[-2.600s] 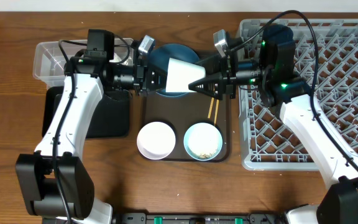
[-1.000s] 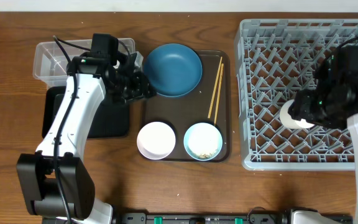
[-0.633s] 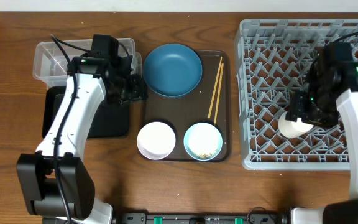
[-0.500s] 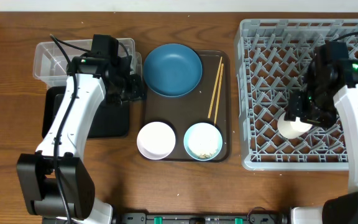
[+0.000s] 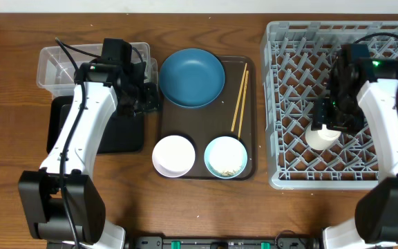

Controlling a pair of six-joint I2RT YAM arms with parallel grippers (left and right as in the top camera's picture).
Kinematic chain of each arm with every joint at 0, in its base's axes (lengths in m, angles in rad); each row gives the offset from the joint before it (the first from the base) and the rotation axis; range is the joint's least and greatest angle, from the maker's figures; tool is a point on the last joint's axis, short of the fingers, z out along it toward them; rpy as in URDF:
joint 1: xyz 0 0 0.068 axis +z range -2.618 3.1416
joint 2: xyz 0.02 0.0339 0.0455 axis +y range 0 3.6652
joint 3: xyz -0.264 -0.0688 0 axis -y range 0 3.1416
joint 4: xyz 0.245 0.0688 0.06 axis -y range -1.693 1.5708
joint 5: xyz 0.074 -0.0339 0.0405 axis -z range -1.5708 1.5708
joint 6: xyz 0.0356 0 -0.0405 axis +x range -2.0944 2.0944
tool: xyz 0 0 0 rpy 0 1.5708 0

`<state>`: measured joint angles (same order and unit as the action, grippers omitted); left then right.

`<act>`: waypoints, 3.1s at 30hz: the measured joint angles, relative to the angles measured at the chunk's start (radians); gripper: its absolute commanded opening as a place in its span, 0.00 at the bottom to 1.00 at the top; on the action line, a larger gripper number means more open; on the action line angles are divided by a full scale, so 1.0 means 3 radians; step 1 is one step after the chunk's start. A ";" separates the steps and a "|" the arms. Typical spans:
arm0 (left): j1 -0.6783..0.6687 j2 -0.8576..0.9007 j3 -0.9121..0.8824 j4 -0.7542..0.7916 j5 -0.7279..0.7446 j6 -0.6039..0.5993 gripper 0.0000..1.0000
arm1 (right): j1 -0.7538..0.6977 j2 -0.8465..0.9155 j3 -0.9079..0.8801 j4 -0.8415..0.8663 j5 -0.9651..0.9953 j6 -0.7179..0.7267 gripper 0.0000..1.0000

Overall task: Sort waste into correct bins and load items into the dishwasher rack
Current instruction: 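Carry the cup right and place it upside down in rack, then move the right gripper to the pink bowl and grasp it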

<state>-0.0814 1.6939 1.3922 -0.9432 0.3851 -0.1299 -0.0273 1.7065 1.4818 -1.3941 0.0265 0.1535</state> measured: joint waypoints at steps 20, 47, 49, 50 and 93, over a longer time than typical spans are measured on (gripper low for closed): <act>0.0000 0.0000 0.0000 0.0000 0.0000 0.0000 0.39 | 0.0000 0.0237 0.0008 0.0053 -0.0005 -0.0043 0.85; 0.0000 -0.0872 0.0080 -0.0146 -0.0069 0.0024 0.39 | 0.1366 0.0237 0.1063 0.0510 -0.0763 -0.0146 0.83; 0.0000 -0.0919 0.0080 -0.0198 -0.0078 0.0025 0.39 | 0.1422 0.0237 0.0992 0.0523 -0.0753 -0.0144 0.83; -0.0005 -0.0923 0.0080 -0.0230 -0.0083 0.0025 0.39 | 0.1434 0.0237 0.0968 0.0521 -0.0731 -0.0142 0.84; -0.0608 -0.0918 -0.0263 -0.0332 -0.0565 -0.0643 0.39 | 0.1897 0.0772 0.0905 0.1124 -0.0851 0.0215 0.79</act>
<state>-0.2638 1.4185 1.3132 -1.0428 0.2157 -0.3229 0.5419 1.9381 1.7535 -1.0569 -0.2287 0.2180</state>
